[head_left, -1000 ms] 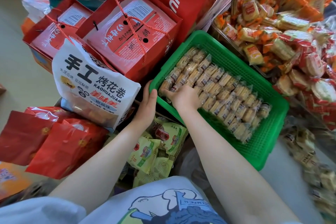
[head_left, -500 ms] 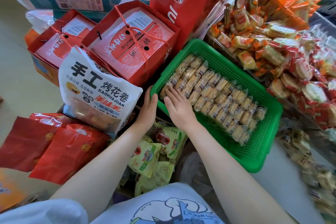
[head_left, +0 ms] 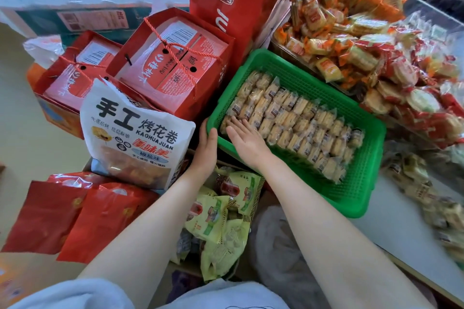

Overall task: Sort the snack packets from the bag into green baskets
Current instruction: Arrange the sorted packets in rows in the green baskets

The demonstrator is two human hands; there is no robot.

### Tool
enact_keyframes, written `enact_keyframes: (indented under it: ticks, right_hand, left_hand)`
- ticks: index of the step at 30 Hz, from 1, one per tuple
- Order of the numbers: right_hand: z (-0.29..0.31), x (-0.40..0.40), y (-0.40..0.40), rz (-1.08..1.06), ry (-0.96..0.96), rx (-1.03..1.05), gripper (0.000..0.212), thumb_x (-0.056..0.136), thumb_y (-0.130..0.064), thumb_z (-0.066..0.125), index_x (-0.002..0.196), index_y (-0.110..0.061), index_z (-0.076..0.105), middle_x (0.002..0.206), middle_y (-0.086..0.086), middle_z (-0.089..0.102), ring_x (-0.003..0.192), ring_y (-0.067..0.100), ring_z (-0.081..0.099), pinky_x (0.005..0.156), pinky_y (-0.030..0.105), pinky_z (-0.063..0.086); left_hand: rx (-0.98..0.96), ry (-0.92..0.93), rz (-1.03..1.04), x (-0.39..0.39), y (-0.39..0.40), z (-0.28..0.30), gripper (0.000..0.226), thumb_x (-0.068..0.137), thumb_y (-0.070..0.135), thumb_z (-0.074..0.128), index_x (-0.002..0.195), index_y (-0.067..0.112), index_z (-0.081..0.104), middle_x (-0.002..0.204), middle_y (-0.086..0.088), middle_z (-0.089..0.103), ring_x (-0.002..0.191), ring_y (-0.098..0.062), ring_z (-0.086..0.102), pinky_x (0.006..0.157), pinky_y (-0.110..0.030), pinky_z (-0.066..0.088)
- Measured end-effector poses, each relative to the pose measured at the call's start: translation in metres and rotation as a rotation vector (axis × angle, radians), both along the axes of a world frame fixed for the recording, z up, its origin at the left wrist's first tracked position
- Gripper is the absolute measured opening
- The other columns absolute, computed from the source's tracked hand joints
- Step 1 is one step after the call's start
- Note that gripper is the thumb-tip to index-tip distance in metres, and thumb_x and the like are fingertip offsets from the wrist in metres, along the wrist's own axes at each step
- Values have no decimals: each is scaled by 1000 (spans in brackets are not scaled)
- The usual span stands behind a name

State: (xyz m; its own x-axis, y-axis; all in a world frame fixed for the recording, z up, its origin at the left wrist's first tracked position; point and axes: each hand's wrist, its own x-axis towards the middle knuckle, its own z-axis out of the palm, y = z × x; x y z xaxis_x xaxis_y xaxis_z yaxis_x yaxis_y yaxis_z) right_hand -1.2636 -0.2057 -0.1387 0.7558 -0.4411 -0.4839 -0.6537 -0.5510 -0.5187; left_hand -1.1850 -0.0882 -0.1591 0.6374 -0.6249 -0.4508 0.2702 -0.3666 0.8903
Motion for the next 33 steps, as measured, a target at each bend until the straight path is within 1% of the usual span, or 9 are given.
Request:
enact_keyframes:
  ticks: [6,8,10,13,16,21,24,27,33]
  right_hand:
    - [24,2,4,-86,-83,52,59,107,-53,18,151,-22,44,163,-2,31,153,18,17,124,39,10]
    - [43,-15,15,-206,-221,115,57,107,-51,28,107,-15,72,120,12,67,120,22,55,105,36,34]
    - [60,-50,31,-331,-361,101,62,103,-50,33,66,-5,54,69,15,54,67,24,52,71,34,39]
    - [68,-125,44,-545,-360,132,52,106,-43,39,88,-5,71,91,9,69,86,18,61,81,32,45]
    - [64,-206,40,-781,-355,124,42,105,-43,41,88,-21,72,92,1,72,89,15,64,87,34,48]
    - [66,-345,5,-1002,-322,41,42,90,-59,41,70,-31,65,79,5,74,78,25,69,81,46,55]
    - [65,-443,-31,-1139,-322,23,34,100,-39,51,73,-25,67,79,10,73,77,28,69,81,49,55]
    - [56,-539,-71,-1270,-304,-1,34,99,-31,53,82,-5,66,81,17,69,81,36,66,77,45,52]
    - [9,-661,-158,-1257,-150,-102,21,93,-20,60,113,-13,63,113,5,64,104,24,59,82,32,46]
  left_hand:
    - [56,-81,-17,-1,0,8,50,110,35,25,159,27,15,161,-2,30,145,-19,31,106,-25,23]
    - [113,-115,-18,2,-1,13,50,110,33,28,159,26,19,159,-3,33,144,-22,33,107,-25,24]
    - [244,-179,-18,2,-1,24,52,108,31,36,158,25,22,158,-6,35,144,-26,33,114,-32,25]
    - [380,-480,-93,-32,3,58,61,101,24,54,155,14,29,155,-16,34,143,-33,31,118,-44,27]
    - [192,-724,-243,-103,-2,87,51,97,21,62,143,8,45,148,-14,42,138,-29,35,114,-41,30]
    - [44,-400,-631,-232,-63,99,5,96,26,65,97,30,67,89,0,73,82,-12,67,80,-28,52]
    - [20,-300,-717,-326,-111,92,9,98,22,63,96,15,68,77,0,72,60,-5,63,63,-16,47]
    - [95,-255,-779,-414,-146,60,15,100,24,59,89,18,69,79,-2,71,74,-20,67,76,-34,53]
    - [379,-527,-810,-510,-175,-39,40,103,41,45,130,20,64,137,-6,61,128,-28,52,106,-36,36]
